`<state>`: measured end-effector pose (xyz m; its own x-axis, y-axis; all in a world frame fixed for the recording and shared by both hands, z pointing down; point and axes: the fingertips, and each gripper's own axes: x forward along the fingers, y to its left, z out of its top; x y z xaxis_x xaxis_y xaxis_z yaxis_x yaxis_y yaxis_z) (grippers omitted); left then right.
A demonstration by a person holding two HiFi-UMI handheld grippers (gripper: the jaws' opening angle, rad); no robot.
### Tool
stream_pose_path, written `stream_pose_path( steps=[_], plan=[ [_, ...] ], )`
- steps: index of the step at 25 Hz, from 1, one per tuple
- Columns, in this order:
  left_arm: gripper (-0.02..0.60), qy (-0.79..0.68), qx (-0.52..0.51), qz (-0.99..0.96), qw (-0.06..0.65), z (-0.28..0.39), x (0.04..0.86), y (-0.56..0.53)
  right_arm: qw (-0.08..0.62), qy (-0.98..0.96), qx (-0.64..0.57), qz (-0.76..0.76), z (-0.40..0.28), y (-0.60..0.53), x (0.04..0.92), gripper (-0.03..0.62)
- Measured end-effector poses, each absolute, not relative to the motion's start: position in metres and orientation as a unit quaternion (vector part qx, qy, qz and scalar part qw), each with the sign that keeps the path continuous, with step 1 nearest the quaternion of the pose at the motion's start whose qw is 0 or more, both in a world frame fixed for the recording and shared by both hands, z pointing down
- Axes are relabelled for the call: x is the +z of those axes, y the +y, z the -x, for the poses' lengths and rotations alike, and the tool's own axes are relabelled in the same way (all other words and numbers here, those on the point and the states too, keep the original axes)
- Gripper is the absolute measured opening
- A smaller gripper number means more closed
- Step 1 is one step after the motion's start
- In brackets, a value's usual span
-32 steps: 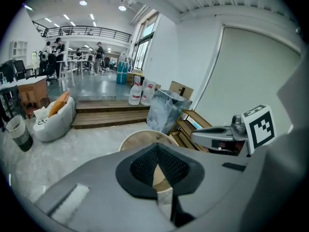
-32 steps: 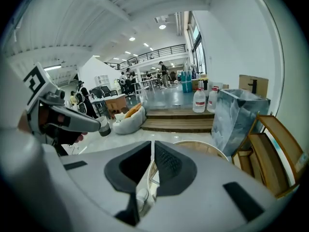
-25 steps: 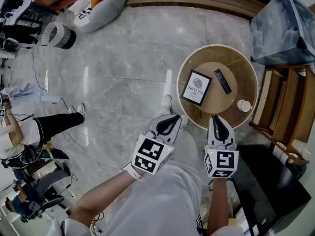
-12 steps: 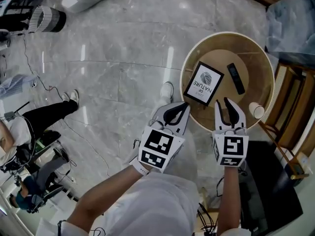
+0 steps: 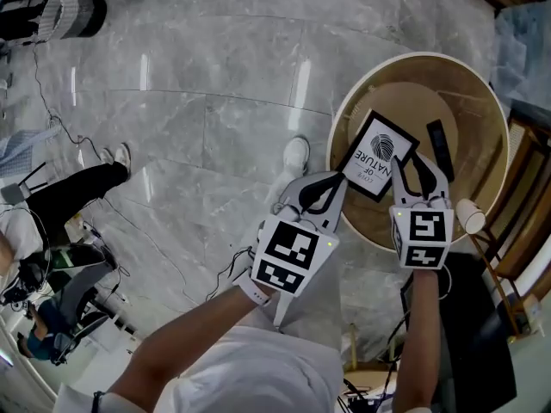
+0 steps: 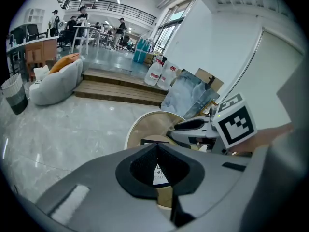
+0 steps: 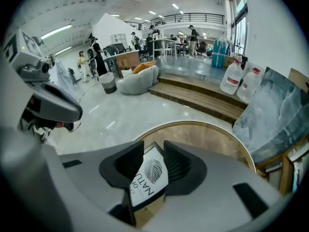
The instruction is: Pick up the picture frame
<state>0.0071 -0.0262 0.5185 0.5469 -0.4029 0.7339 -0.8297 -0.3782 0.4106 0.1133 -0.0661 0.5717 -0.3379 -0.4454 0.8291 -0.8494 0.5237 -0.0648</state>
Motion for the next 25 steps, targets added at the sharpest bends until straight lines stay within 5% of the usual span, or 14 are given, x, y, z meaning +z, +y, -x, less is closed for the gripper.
stream_pose_path(
  steps=[25],
  plan=[
    [0.005, -0.379, 0.275, -0.776, 0.423, 0.001, 0.612, -0.030, 0.590, -0.776, 0.129, -0.184, -0.122, -0.090, 0.729, 0.103]
  ],
)
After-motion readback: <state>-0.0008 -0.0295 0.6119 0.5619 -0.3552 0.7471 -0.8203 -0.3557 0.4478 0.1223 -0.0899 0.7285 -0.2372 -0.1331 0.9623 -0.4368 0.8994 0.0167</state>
